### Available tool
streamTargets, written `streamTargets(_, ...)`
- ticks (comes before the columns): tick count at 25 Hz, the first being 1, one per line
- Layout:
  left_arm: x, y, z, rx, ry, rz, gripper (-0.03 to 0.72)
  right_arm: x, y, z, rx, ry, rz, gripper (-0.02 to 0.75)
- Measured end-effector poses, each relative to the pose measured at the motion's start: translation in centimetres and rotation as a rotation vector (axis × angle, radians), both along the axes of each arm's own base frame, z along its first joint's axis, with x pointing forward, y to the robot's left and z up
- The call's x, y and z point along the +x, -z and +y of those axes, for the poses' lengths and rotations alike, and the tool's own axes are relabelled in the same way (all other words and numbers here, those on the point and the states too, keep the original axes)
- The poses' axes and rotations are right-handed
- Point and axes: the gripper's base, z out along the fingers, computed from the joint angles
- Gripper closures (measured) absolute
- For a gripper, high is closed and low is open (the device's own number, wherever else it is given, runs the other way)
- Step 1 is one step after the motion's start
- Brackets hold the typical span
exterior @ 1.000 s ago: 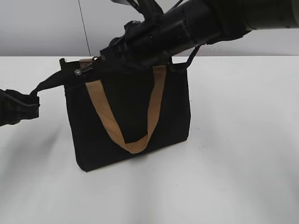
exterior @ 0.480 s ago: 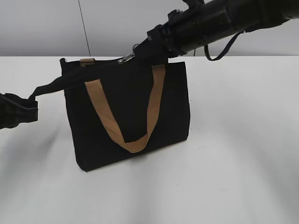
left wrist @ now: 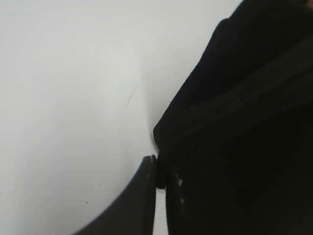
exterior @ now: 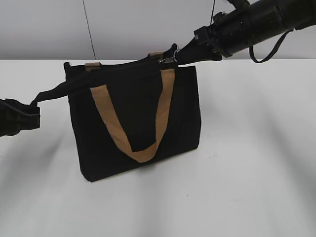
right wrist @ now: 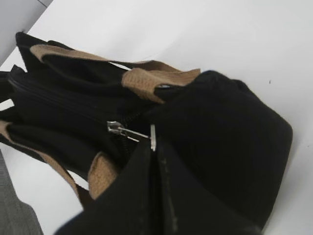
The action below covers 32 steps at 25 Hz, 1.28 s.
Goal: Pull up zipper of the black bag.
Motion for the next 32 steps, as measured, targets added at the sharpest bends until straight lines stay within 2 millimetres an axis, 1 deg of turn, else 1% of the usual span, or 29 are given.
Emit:
streamTargets(4, 0.0, 0.0, 0.0, 0.001, 0.0, 0.002, 0.668, -0.2, 0.0, 0.1, 0.005, -0.016, 0.011, 0.738)
streamTargets(6, 0.0, 0.0, 0.0, 0.0, -0.005, 0.007, 0.668, -0.2, -0.1, 0.1, 0.004, -0.019, 0.01, 0.723)
streamTargets(8, -0.1, 0.2, 0.1, 0.003, -0.013, 0.023, 0.665, -0.3, -0.3, 0.0, -0.001, -0.022, 0.002, 0.663)
streamTargets(10, -0.1, 0.2, 0.1, 0.008, -0.015, 0.033, 0.64, -0.5, -0.9, 0.0, -0.009, -0.028, -0.018, 0.577)
streamTargets(12, -0.3, 0.2, 0.2, 0.007, -0.027, 0.047, 0.564, -0.9, -1.8, -0.1, -0.023, -0.041, -0.053, 0.493)
streamTargets(14, -0.5, 0.0, 0.4, -0.005, -0.047, 0.056, 0.426, -1.4, -2.5, -0.2, -0.047, -0.068, -0.076, 0.437)
streamTargets(15, -0.6, -0.2, 0.4, -0.009, -0.053, 0.056, 0.349, -1.6, -3.0, -0.2, -0.06, -0.078, -0.09, 0.423)
streamTargets(17, -1.0, -0.5, 0.5, -0.009, -0.063, 0.068, 0.232, -2.1, -3.6, -0.4, -0.092, -0.094, -0.105, 0.409)
streamTargets(18, -1.3, -0.8, 0.6, -0.015, -0.075, 0.075, 0.189, -2.4, -4.0, -0.5, -0.102, -0.098, -0.107, 0.407)
streamTargets(19, -1.6, -1.0, 0.7, -0.023, -0.091, 0.089, 0.164, -2.7, -4.3, -0.6, -0.115, -0.099, -0.106, 0.407)
streamTargets(23, -2.9, -1.8, 1.2, -0.042, -0.137, 0.135, 0.134, -3.7, -5.3, -1.1, -0.159, -0.093, -0.096, 0.402)
streamTargets(26, -4.0, -2.8, 1.5, -0.072, -0.164, 0.147, 0.129, -4.8, -5.3, -1.4, -0.171, -0.083, -0.072, 0.4)
streamTargets(29, -4.9, -4.3, 1.8, -0.095, -0.187, 0.168, 0.129, -6.5, -4.9, -1.7, -0.18, -0.086, -0.05, 0.4)
streamTargets(32, -5.8, -6.0, 2.1, -0.094, -0.194, 0.182, 0.129, -8.6, -5.1, -2.1, -0.186, -0.087, -0.05, 0.399)
